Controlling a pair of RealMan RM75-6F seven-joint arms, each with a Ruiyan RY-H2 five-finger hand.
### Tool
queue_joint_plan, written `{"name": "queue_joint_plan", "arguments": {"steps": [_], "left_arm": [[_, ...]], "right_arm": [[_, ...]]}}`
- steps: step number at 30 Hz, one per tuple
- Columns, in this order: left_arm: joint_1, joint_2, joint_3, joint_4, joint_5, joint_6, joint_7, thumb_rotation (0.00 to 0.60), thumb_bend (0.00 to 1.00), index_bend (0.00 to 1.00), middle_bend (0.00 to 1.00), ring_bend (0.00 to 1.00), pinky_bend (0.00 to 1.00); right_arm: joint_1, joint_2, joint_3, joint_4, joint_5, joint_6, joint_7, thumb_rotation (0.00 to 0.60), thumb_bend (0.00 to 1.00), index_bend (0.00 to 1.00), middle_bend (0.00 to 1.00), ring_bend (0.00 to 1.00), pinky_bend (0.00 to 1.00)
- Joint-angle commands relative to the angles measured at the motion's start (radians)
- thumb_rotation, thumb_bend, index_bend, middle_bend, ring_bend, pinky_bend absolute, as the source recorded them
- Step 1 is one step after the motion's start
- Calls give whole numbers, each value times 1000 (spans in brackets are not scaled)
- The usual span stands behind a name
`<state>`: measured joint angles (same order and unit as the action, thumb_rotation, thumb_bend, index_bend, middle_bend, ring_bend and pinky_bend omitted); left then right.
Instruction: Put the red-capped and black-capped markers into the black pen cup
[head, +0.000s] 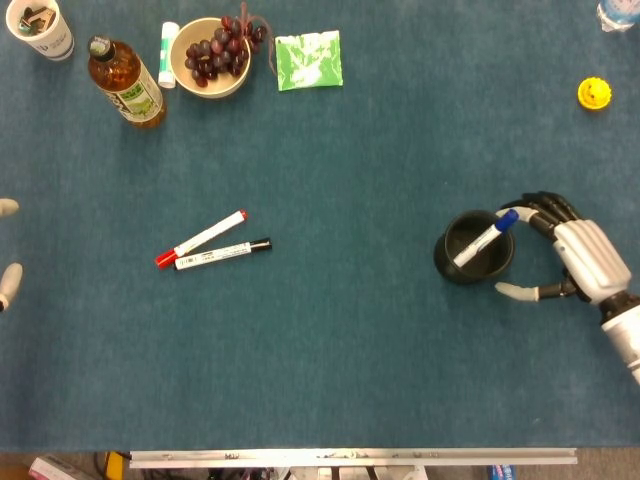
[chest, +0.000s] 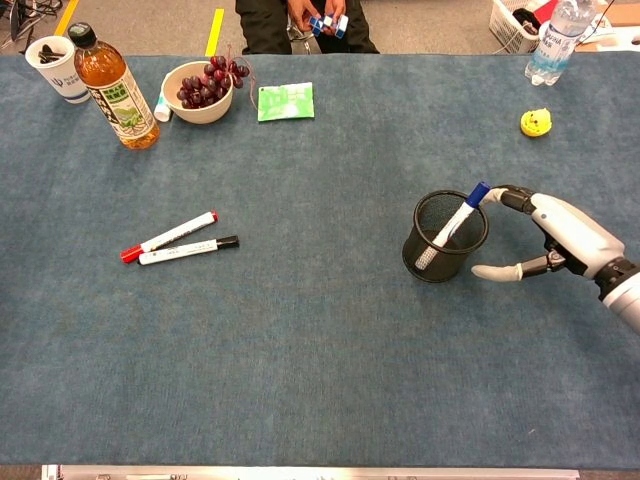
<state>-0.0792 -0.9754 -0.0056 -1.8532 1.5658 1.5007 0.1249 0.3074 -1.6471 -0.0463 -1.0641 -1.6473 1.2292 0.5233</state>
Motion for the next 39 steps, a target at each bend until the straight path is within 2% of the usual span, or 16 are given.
{"name": "queue_joint_plan", "arguments": {"steps": [1,15,23,30,32,39], "left_arm": [[-1,0,0,-1,-1,-2,2,600,299,278,174,120,93],[-2,3,-1,-5,-2,-7,4,600,299,278,174,119,93],[-4,3,-1,0,-6,-14,0,600,299,278,172,120,93],[-4,4,-2,1,-8,-15,0,600,299,278,170,120,93],[-4,4,-1,2,-9,-15,-1,600,299,278,170,120,93],[-3,7,-2,6,-8,-13,-7,600,299,278,170,120,93]], "right_arm": [[8,-50,-7,67,-16,20,11,442,0,273,229,110,84],[25,-143,-8,184,-23,60,70,450,0,273,229,110,84],[41,-167,-5,202,-9,42,88,506,0,272,229,110,84],[57,-191,-1,208,-4,32,104,599,0,273,239,116,84],[62,-198,-1,210,-3,32,111,600,21,273,251,127,84],[75,-210,5,213,-3,43,140,600,285,311,317,204,158]]}}
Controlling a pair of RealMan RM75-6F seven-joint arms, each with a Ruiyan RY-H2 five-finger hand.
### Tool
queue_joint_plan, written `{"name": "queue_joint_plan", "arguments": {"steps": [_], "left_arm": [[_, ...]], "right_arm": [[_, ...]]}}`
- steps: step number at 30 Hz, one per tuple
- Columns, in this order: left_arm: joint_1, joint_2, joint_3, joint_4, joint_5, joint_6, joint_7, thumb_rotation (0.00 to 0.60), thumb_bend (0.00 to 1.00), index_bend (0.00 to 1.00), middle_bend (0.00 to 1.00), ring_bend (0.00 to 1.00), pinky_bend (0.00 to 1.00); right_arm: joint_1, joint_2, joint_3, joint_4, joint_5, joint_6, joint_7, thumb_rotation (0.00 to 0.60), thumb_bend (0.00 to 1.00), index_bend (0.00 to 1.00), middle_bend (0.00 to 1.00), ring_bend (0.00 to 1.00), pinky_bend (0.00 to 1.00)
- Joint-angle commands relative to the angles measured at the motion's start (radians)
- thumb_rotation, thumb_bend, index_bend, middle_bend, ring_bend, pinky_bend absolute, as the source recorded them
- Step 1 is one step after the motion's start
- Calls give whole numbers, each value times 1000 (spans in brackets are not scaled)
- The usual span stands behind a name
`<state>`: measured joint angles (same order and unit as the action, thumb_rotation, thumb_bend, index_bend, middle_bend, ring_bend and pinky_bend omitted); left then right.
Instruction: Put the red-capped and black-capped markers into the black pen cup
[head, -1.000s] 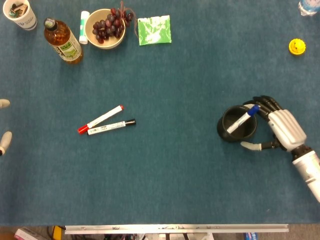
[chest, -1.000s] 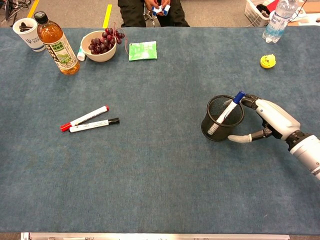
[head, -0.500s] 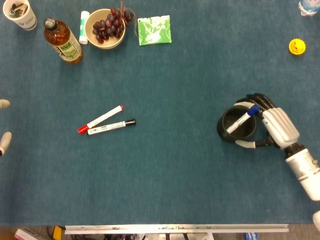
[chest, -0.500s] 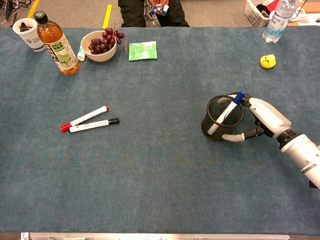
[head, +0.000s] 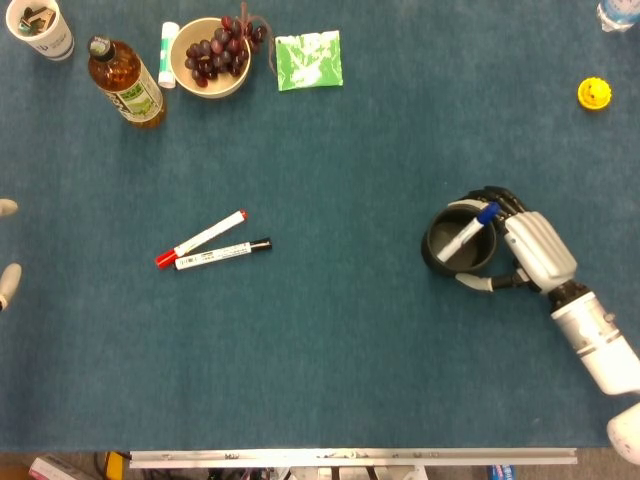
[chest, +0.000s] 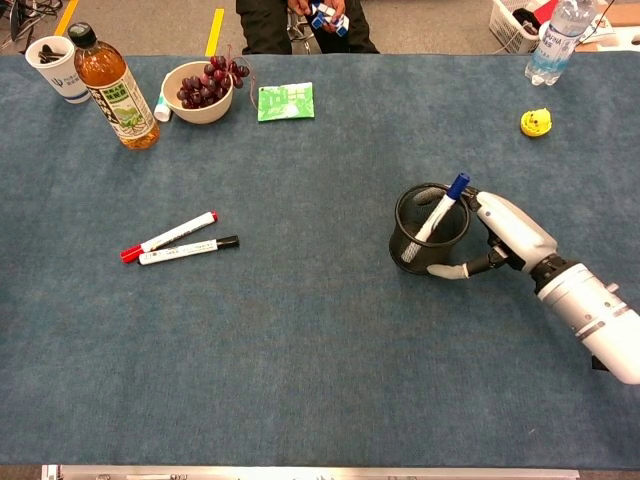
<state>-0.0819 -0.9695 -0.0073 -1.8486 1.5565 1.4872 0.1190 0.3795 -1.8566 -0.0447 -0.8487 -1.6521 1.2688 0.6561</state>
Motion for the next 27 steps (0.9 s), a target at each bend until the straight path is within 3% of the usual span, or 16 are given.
{"name": "queue_joint_plan", "arguments": {"steps": [1,8,19,27], "left_arm": [[-1,1,0,2,2,0,-2,600,299,278,170,120,93],[-23,19,-1,6,25,-25,-4,600,299,279,170,120,93],[-126,50,8,5,97,-168,-6,600,299,280,170,120,93],[-216,2,1,70,87,-296,-48,600,299,291,173,120,93]], "right_arm": [[4,0,5,-4,3,4,9,600,308,327,330,219,170],[17,61,24,-88,15,18,26,600,351,389,382,274,222],[42,345,98,-472,63,20,-28,600,355,426,415,281,224],[28,522,127,-672,86,41,-68,600,355,437,423,281,224]]}}
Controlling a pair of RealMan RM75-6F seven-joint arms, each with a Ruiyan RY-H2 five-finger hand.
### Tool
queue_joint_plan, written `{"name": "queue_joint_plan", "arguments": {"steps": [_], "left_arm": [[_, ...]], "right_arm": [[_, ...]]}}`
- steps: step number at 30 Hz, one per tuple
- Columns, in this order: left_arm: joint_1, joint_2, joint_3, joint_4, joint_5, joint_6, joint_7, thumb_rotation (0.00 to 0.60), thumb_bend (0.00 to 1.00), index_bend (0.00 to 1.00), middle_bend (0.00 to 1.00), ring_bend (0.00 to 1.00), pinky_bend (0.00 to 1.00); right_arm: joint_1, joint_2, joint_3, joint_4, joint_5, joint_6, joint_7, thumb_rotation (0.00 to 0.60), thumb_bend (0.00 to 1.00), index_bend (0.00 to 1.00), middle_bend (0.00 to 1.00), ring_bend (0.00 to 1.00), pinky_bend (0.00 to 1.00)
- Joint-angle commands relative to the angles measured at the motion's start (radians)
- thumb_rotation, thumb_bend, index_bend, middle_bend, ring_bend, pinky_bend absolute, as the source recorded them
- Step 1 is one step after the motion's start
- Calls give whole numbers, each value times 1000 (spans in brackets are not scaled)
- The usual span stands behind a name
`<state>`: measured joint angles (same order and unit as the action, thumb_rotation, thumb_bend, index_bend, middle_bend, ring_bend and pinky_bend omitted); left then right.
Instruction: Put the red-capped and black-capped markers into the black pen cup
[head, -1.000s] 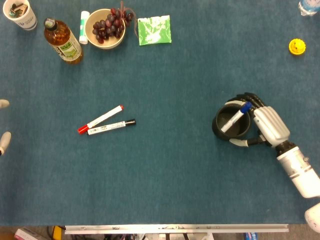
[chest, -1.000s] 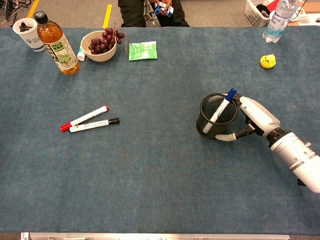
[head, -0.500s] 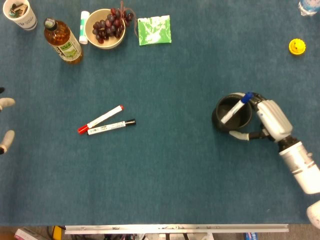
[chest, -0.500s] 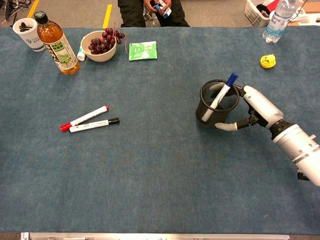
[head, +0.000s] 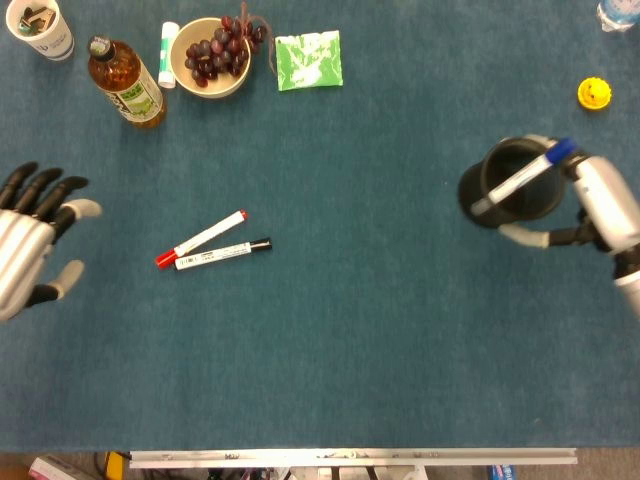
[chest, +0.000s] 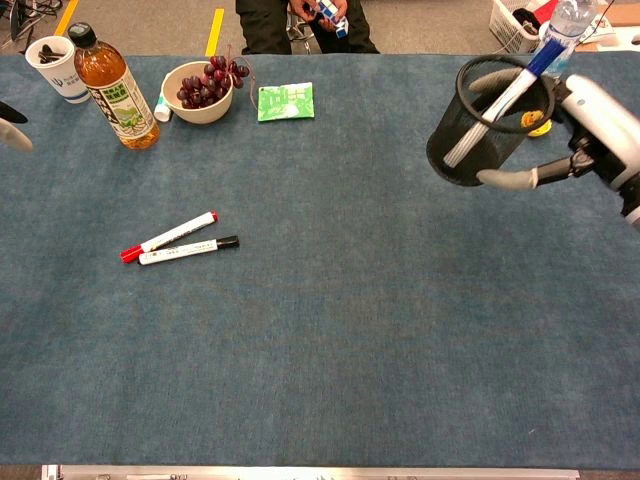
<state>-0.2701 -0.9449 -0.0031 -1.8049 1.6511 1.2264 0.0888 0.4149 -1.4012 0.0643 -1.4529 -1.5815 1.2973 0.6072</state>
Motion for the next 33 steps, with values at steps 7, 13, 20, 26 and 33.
{"name": "queue_joint_plan", "arguments": {"steps": [7,13,20,26,33], "left_arm": [[-80,-86,-3,89,-50,-123,-35,600,299,319,177,120,93],[-105,-137,6,133,-90,-179,-16,600,296,318,177,122,93],[-122,-200,8,186,-117,-202,-14,600,231,299,179,141,93],[-139,-272,17,251,-129,-226,-21,600,228,270,178,141,93],[-141,-359,16,319,-150,-219,-41,600,227,233,175,142,93]], "right_arm": [[-36,141,23,-127,30,38,-2,600,358,443,426,280,224],[-48,154,20,-128,29,45,19,600,357,443,426,281,224],[-52,157,19,-129,24,50,24,600,357,443,426,281,223],[-64,163,16,-131,24,59,28,600,358,443,426,281,224],[-74,168,17,-135,23,68,31,600,357,444,427,281,224]]}}
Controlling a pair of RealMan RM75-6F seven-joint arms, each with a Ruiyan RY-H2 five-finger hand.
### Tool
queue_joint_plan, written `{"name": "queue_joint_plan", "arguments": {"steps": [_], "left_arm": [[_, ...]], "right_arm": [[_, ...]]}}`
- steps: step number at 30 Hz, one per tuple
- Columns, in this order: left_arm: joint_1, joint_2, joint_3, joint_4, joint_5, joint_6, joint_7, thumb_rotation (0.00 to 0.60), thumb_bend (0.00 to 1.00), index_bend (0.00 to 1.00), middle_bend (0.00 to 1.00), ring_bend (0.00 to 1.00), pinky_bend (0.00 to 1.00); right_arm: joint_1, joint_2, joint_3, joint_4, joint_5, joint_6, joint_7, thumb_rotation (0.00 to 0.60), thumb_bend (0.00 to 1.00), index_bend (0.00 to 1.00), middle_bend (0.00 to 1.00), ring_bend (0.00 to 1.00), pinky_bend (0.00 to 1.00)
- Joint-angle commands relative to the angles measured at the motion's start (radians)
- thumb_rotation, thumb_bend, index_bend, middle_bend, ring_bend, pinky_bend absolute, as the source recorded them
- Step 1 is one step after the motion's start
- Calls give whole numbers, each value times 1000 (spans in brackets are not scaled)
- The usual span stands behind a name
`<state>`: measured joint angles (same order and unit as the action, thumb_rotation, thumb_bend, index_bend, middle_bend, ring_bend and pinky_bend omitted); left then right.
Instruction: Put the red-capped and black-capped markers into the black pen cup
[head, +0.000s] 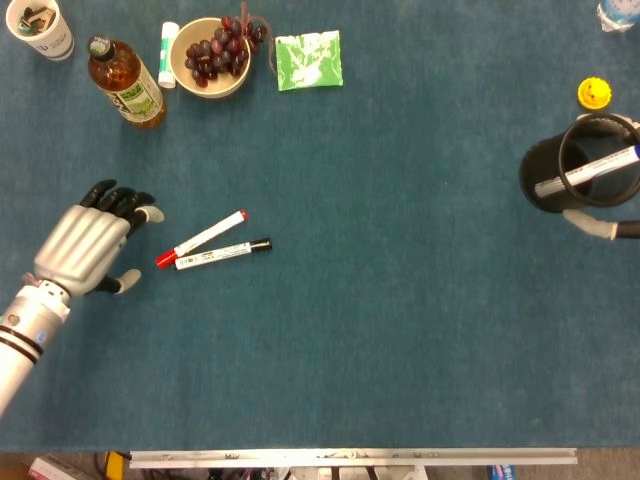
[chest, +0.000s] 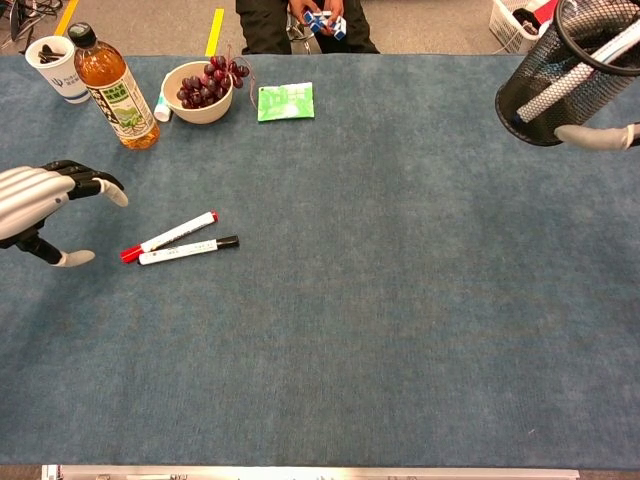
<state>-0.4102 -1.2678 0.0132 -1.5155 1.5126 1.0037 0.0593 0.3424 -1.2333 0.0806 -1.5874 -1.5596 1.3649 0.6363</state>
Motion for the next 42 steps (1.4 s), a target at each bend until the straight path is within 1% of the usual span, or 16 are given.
{"name": "queue_joint_plan", "arguments": {"steps": [1,7,17,34,42], "left_arm": [[-2,-48,1,41,-13,2,-13,600,227,231,174,142,93],[-7,-96,5,86,-23,0,-16,600,228,209,166,141,93],[-15,-153,5,139,-34,5,-37,600,227,110,146,140,93],[-33,-207,15,198,-34,-1,-47,600,227,108,127,120,93],[-40,-212,13,226,-40,-4,-47,600,227,108,127,120,93]], "right_arm": [[-2,0,1,0,1,0,3,600,357,445,427,281,224],[-4,2,4,-1,0,1,4,600,357,447,428,281,224],[-11,4,5,-1,2,3,6,600,358,448,428,281,224],[-20,17,9,-11,-2,9,13,600,357,449,429,281,224],[-24,25,10,-18,-6,16,15,600,357,450,429,281,224]]}}
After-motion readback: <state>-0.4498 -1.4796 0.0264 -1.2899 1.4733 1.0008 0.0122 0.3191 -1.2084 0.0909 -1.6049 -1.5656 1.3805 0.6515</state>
